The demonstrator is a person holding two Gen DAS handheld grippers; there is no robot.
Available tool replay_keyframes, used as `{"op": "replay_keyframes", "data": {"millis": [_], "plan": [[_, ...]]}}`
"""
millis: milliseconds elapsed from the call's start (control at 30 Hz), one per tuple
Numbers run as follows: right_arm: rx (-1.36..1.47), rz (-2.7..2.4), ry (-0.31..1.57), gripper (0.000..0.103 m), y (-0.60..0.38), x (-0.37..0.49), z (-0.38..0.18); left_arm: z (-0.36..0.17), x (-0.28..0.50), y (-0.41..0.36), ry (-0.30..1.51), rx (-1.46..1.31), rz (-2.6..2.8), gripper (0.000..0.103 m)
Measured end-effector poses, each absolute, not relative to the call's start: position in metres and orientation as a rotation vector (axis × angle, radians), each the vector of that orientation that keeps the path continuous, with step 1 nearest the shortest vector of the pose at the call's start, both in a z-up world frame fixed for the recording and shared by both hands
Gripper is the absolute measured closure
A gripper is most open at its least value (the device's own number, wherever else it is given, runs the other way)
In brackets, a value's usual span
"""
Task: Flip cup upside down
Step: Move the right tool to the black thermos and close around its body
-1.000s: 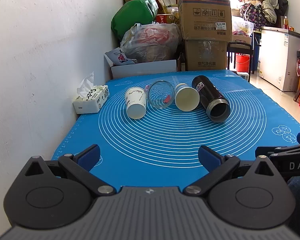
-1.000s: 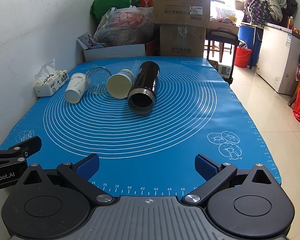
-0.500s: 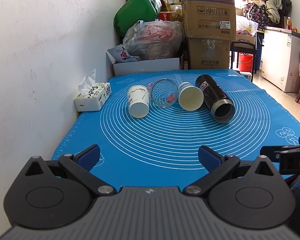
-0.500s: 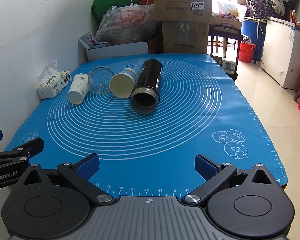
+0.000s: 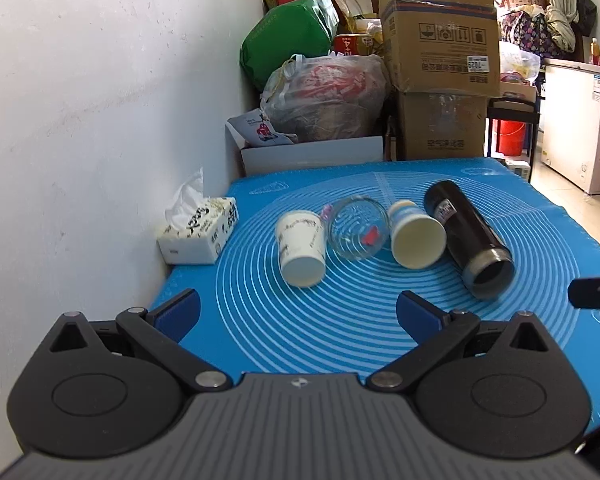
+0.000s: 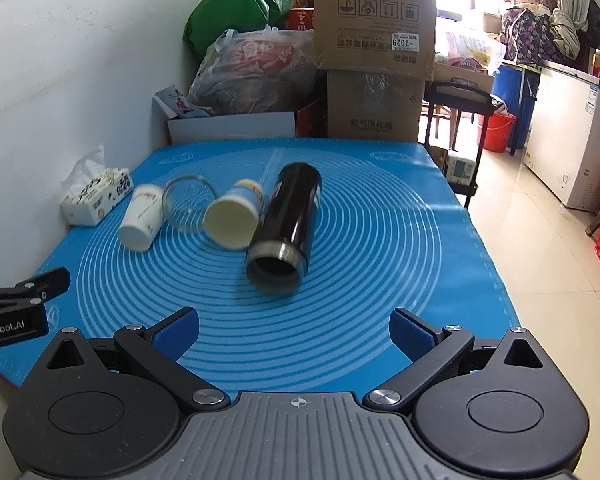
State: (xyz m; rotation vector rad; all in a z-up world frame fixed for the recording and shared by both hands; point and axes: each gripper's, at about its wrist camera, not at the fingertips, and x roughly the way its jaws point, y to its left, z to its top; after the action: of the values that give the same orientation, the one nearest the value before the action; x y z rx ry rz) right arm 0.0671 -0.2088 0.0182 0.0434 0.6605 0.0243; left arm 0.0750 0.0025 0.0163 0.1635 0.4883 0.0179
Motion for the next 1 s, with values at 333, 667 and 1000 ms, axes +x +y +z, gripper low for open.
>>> {"op": "replay_keyframes", "data": {"millis": [333,667,1000], "plan": [[0.046,0.036,0.685,0.009,-0.218,0.141,0.03,0.005,0.112,0.001,0.53,0.147,0.004,0.0],[0.043,0.019,0.779,0.017,-0.226,0.235,0.018,-0.018,0.163,-0.006,0.581,0.118,0.009,0.0],[0.053,0.033,0.888,0.019,-0.221,0.307,-0.012,-0.036,0.195,-0.001,0.615,0.112,0.025,0.0]]}}
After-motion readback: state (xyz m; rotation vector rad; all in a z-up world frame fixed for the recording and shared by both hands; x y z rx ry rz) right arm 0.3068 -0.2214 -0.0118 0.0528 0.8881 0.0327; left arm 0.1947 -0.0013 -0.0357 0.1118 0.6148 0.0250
